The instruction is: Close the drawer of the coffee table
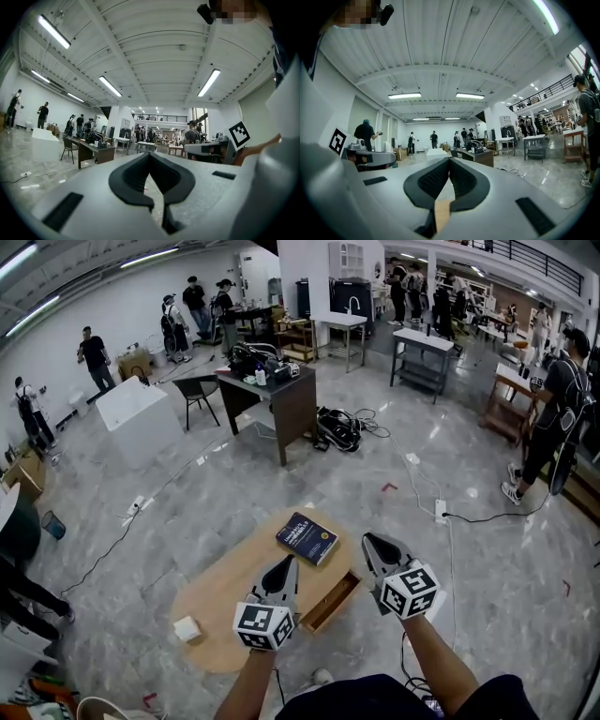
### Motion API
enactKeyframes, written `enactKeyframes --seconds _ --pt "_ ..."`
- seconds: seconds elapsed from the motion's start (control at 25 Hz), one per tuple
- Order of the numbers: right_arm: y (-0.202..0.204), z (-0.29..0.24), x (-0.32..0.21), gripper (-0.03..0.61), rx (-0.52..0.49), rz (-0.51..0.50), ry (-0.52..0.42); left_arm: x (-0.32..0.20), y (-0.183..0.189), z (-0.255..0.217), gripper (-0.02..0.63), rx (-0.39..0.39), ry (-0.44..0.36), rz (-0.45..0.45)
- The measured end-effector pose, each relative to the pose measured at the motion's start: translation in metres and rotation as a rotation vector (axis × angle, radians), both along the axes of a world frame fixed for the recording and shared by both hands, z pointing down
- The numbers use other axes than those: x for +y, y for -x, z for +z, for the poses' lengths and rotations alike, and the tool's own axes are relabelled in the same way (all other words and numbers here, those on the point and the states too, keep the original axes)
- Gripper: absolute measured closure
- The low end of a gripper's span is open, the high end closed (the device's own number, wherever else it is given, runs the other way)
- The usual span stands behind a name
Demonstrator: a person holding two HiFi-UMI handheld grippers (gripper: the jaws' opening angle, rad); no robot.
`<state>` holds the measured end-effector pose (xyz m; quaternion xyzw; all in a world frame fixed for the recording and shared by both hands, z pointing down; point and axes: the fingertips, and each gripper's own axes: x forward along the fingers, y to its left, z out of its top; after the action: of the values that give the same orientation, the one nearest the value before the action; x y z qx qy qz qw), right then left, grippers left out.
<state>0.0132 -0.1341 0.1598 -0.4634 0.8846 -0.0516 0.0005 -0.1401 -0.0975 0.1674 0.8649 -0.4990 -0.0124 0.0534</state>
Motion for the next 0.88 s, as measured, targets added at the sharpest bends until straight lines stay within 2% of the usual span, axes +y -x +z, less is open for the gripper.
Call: enactKeyframes --seconds 0.36,0.88 --pt "-0.003 -0.001 -0.02 0.56 -0.01 -0.005 0.005 -0.02 0.005 -0.001 0.614 0.004 0.009 -0.02" --pt "-0.036 0.004 -0.053 0.56 -0.004 -0.057 0.008 -0.046 -0.031 0.004 0.614 0.012 0.01 -0.066"
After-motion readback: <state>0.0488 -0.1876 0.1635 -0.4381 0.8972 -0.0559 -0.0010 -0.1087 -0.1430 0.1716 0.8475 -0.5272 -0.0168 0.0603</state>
